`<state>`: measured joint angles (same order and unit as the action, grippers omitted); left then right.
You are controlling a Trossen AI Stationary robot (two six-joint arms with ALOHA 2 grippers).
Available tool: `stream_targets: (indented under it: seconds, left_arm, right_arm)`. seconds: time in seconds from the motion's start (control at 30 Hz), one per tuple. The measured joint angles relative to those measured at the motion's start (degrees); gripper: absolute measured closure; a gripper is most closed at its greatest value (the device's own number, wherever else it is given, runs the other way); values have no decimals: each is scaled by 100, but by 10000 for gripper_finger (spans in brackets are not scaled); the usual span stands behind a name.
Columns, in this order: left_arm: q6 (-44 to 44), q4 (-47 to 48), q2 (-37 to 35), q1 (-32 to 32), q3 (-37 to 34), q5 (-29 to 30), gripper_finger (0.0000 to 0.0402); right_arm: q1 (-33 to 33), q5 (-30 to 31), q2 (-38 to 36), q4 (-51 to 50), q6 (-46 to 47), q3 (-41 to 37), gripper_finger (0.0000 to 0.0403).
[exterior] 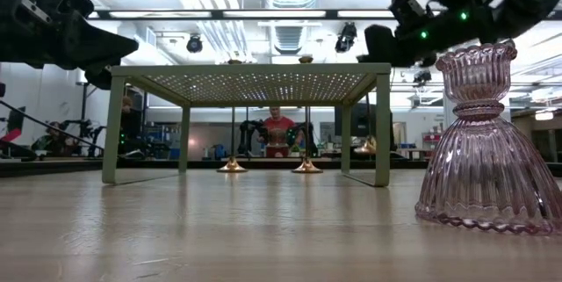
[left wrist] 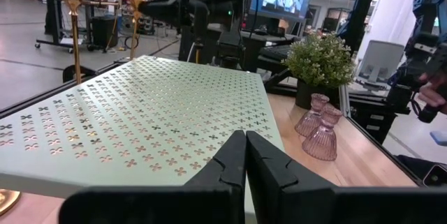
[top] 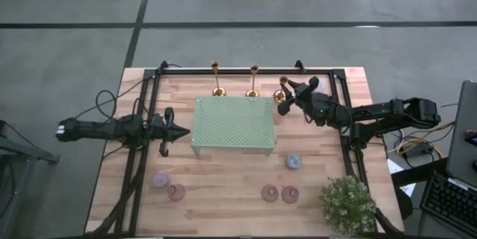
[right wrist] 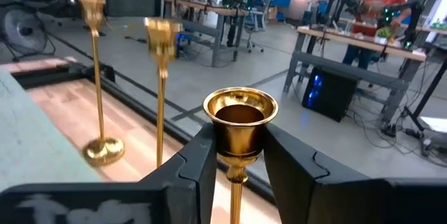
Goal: Pick & Place candle stick holders
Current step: Put the right gold candle holder on the shelf
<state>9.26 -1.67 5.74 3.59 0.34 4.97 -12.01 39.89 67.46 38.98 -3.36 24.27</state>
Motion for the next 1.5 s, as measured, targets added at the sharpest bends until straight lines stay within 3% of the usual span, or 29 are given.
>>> stream_targets:
  seconds: [0.3, 0.5, 0.67, 1.1, 1.5]
  left_arm:
    - [-1, 0, 0, -2, 0, 0, 388]
    - [-1, 0, 0, 0, 0, 0, 388]
    - [0, -1, 0, -2, 0, 0, 388]
    - [-2, 0, -2, -2, 0, 0, 388]
    - [-1, 0, -2, 0, 0, 0, 388]
  right_arm:
    - [22, -38, -765, -1626, 21, 817, 306]
    - [51, -672, -1114, -2654, 145, 1522, 307]
    - [158, -753, -1156, -3462, 149, 2131, 309]
    - [305, -2309, -751, -3271, 638, 2465, 333]
    - [328, -2411, -360, -2959, 619, 2446, 360]
